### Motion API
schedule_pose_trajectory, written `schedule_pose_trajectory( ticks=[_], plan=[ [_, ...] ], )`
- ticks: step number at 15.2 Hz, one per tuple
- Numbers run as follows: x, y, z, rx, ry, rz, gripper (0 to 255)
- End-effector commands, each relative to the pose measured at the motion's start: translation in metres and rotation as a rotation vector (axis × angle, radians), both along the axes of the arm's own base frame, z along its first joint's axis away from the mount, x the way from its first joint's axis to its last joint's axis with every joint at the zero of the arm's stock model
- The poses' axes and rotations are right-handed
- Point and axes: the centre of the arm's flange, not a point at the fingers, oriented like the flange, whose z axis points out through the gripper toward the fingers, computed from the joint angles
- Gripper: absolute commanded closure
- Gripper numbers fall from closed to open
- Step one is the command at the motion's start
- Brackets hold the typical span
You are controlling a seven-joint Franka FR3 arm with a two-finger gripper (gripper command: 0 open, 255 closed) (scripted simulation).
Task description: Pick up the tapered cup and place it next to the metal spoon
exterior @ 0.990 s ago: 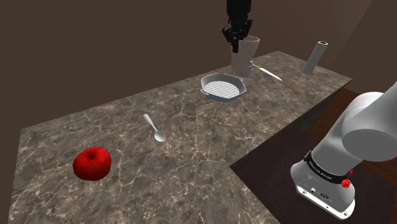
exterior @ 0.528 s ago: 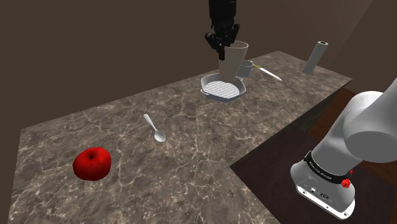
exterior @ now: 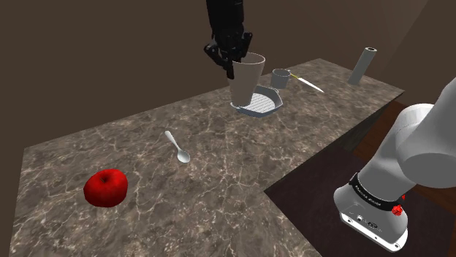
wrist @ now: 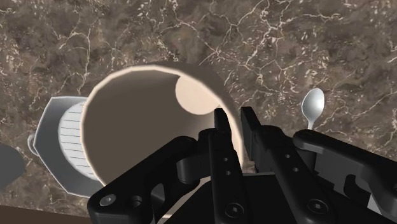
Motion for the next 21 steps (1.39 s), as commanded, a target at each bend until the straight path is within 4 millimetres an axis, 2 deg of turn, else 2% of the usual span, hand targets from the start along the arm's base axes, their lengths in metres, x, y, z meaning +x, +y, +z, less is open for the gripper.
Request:
schedule_pose_trajectory(
  ticks=[1, 2, 3, 21],
  plan=[
    [-0.003, 0.027, -0.003, 0.000, 0.000, -0.001, 255],
    [-0.005, 0.040, -0.003, 0.000, 0.000, -0.001, 255],
    [-0.006, 0.044, -0.003, 0.000, 0.000, -0.001, 255],
    [-0.006, 0.044, -0.098, 0.000, 0.000, -0.001, 255]
  ],
)
